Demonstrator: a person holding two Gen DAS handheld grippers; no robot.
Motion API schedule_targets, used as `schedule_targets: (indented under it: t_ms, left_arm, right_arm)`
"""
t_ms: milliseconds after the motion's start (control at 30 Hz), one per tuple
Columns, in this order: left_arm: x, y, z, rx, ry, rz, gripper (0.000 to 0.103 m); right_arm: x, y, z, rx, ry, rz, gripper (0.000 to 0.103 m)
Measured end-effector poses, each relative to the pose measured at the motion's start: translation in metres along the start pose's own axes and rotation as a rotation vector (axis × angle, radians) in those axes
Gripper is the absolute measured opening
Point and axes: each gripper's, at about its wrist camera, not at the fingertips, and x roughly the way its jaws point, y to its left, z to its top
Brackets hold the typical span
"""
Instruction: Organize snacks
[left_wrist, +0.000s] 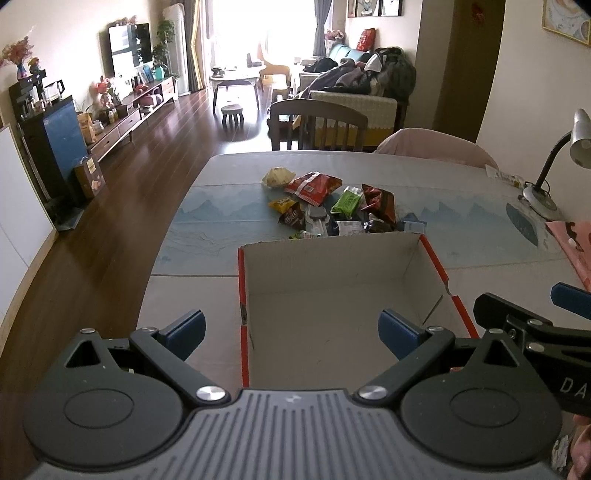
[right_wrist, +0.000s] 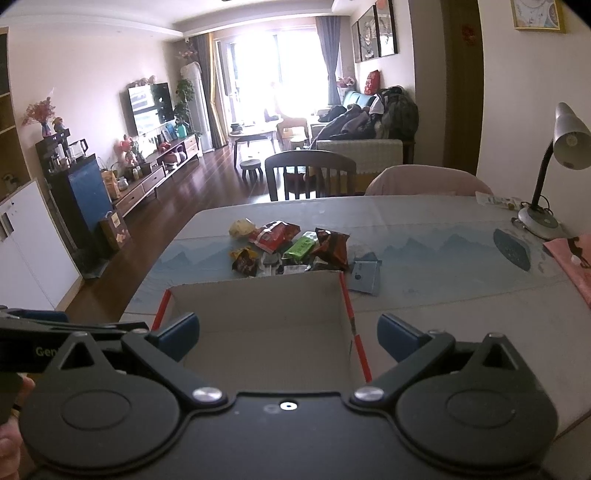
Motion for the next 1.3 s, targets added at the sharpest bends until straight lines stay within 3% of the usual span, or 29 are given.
schedule_targets:
  t_ms: [600,800,933,1167,1300]
  left_arm:
    - [0.002,0.012,0.005,0.04,0.013,-0.046,0.101]
    - [0.018,0.016,0.021,0.047,0.02,0.001,0.101]
    - [0.031,0.016,0.043,0.064,0.048,0.009,0.101]
    - [0.044,0.01,0.097,0.127,0.032,0.064,0.101]
    - [0.065,0.007,0.13,0.149,0.075,0.082,0.101]
  right_arm:
    - [0.0,0.009,-0.001,0.024,0.01,-0.046,0.103]
    - [0.019,0.004,0.014,-0.005,0.033,-0.045,0.103]
    - [0.038,-0.004,0.031,-0.017,0.083,-0.001,0.103]
    - [0.07,-0.025,0.082,-0.052,0.114,0.039,0.103]
    - [0.092,-0.045,0.112,-0.029,0.149,0.059,0.103]
